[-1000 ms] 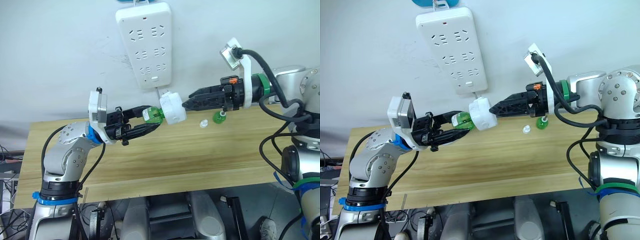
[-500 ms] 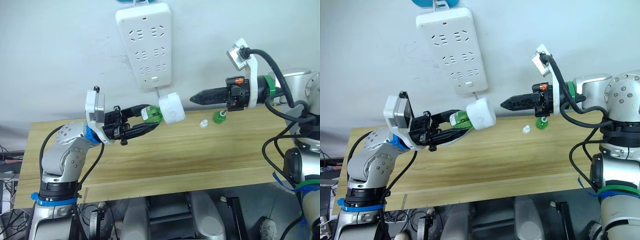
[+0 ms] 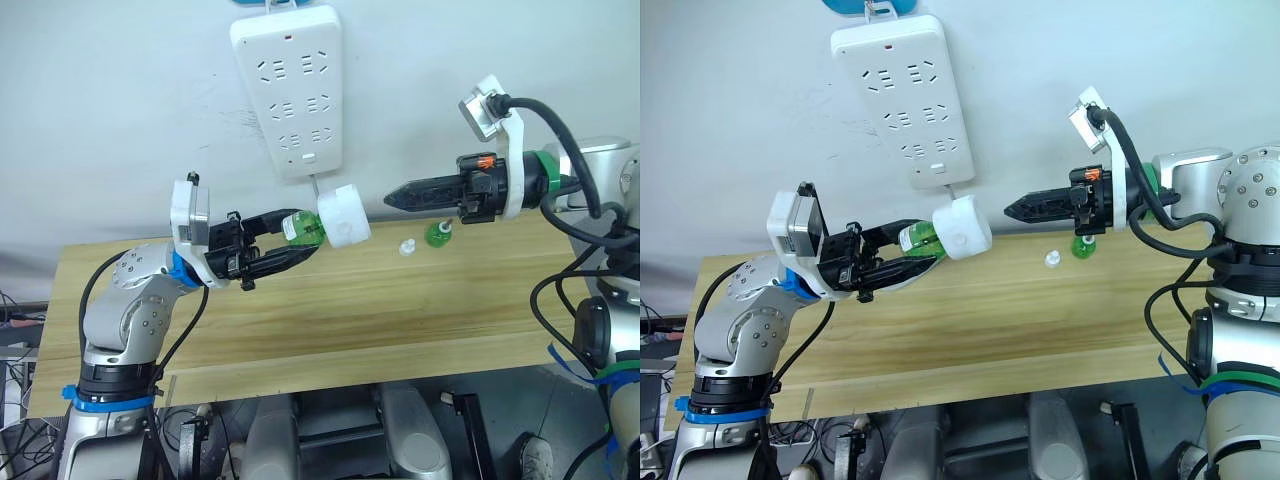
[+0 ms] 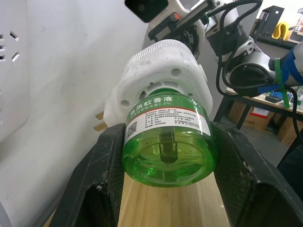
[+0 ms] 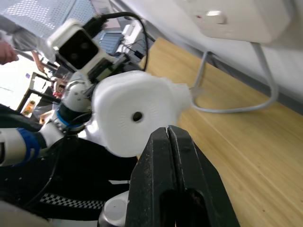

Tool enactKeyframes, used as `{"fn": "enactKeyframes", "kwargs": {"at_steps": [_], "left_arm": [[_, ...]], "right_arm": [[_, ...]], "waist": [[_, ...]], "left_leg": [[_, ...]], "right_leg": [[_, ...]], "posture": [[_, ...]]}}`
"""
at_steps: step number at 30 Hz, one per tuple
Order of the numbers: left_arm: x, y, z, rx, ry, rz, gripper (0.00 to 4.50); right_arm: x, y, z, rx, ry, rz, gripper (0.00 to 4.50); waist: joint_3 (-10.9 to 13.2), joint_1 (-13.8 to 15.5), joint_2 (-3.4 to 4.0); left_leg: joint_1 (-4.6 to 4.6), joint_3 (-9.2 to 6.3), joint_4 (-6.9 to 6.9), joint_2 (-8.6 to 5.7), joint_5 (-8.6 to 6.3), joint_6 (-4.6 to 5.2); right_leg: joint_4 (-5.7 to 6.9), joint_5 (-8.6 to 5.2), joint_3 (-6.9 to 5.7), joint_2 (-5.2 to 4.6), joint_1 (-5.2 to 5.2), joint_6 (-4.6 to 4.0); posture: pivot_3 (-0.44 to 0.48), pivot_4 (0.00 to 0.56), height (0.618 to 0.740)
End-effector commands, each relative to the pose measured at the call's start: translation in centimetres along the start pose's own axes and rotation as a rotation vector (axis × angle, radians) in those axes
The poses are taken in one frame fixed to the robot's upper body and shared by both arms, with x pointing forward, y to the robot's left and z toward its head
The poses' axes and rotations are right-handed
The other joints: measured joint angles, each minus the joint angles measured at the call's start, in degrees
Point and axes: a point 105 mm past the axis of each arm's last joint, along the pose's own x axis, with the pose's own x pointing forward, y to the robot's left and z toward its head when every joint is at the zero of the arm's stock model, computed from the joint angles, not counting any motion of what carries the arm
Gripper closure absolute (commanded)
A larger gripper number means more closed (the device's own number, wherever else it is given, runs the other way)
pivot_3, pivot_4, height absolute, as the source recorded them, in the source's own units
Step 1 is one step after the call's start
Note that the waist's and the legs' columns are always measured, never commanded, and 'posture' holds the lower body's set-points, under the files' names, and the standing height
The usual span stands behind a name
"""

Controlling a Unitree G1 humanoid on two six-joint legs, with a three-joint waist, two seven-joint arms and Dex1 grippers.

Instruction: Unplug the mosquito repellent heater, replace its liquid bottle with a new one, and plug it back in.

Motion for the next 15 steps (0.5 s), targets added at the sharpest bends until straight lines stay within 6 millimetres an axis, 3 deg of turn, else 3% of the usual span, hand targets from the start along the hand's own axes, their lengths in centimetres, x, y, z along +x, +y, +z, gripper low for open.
{"fn": "enactKeyframes", "kwargs": {"at_steps": [1, 9, 15], "left_arm": [[0.2, -0.3, 1.0, 0.039, -0.035, -0.024, 2.25], [0.6, -0.3, 1.1, 0.037, -0.042, -0.037, 2.25], [0.6, -0.4, 1.1, 0.031, -0.042, -0.042, 2.25]], "right_arm": [[0.3, 1.6, 0.2, -0.050, 0.001, 0.064, 4.49], [2.1, 2.3, 0.6, -0.067, -0.008, 0.118, 4.49], [2.3, 2.3, 0.9, -0.068, -0.017, 0.118, 4.49]], "waist": [[0.0, 0.0, 0.00], [0.0, 0.0, 0.00], [0.0, 0.0, 0.00]], "left_leg": [[0.00, 0.00, 0.01, 0.00, 0.00, 0.00], [0.00, 0.00, 0.06, 0.00, 0.00, 0.00], [0.00, -0.01, 0.07, -0.01, 0.00, 0.00]], "right_leg": [[0.00, 0.00, 0.01, 0.00, 0.00, 0.00], [0.06, 0.00, 0.00, 0.00, 0.00, 0.00], [0.06, 0.00, 0.00, 0.00, 0.00, 0.00]], "posture": [[-0.231, 0.317, 0.730], [-0.223, 0.321, 0.730], [-0.224, 0.322, 0.730]]}}
